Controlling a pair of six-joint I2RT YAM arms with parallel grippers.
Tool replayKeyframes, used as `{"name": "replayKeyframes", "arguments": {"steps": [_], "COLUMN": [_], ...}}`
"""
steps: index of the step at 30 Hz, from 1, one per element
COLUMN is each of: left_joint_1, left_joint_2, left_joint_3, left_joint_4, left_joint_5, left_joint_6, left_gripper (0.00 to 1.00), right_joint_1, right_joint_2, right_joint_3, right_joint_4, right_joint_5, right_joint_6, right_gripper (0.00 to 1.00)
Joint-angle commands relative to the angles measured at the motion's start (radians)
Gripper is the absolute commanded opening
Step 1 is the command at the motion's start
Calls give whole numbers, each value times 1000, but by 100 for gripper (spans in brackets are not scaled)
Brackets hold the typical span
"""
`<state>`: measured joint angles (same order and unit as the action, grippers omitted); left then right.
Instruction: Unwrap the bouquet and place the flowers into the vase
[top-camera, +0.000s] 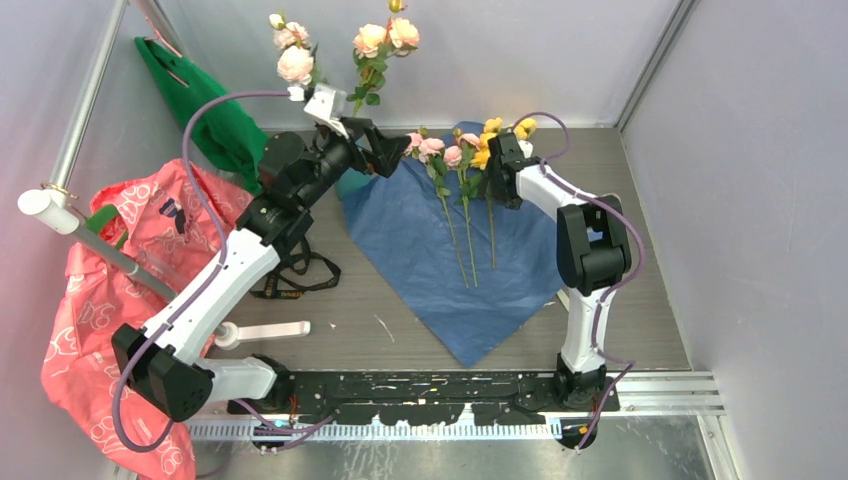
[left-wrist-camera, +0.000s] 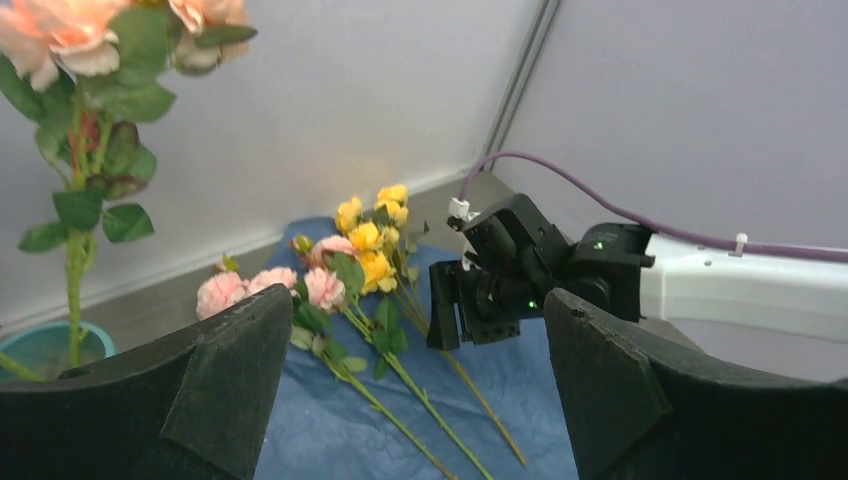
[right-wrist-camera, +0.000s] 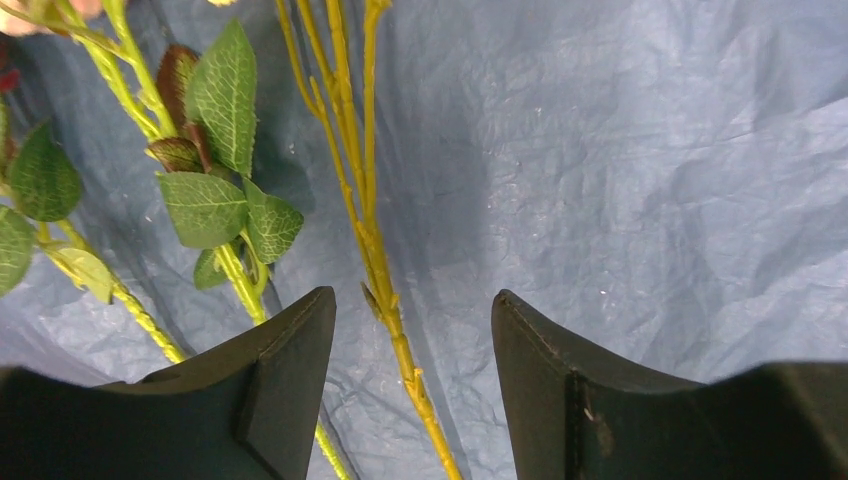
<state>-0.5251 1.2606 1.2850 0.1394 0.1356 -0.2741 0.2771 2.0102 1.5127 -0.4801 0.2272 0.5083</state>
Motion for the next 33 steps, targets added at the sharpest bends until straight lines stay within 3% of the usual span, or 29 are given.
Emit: {"name": "replayKeyframes", "arguments": {"steps": [1, 3, 4, 5, 7, 8, 12, 16, 25, 28, 33], "left_joint_1": [-10, -12, -11, -12, -13, -13, -13, -13, 63, 98, 131], "left_joint_2": [-16, -12, -8, -4, 5, 10, 74, 219, 510, 590, 779], "left_joint_3": [-24, -28, -29, -27, -27, -26, -35, -12, 246, 291, 369], "left_joint_4": [34, 26, 18, 7, -5, -10, 5, 85, 158, 354, 826], "left_joint_5": [19, 19, 17, 14, 16, 19, 37, 150, 366, 443, 578], "left_joint_6": [-60, -76, -84, -88, -97, -100, -133, -230, -437, -628, -1087], "left_gripper": [95, 94, 92, 91, 91, 91, 91, 90, 87, 85, 88], "right_joint_1": [-10, -13, -15, -19, -26, -29, -18, 12, 118, 154, 217], "right_joint_2": [30, 35, 34, 27, 7, -7, -81, -188, -485, -543, -592], "right_joint_3": [-11, -36, -50, -63, -88, -96, -89, -90, -145, -146, -122], "right_joint_4": [17, 31, 38, 45, 59, 65, 31, -19, -110, -134, -197], "right_joint_5": [-61, -73, -76, -79, -82, -90, -142, -129, -73, -69, -23], "right_joint_6": [2, 5, 5, 7, 17, 17, -29, -71, -192, -209, -236], "right_gripper": [63, 60, 52, 29, 5, 1, 1, 1, 1, 1, 1]}}
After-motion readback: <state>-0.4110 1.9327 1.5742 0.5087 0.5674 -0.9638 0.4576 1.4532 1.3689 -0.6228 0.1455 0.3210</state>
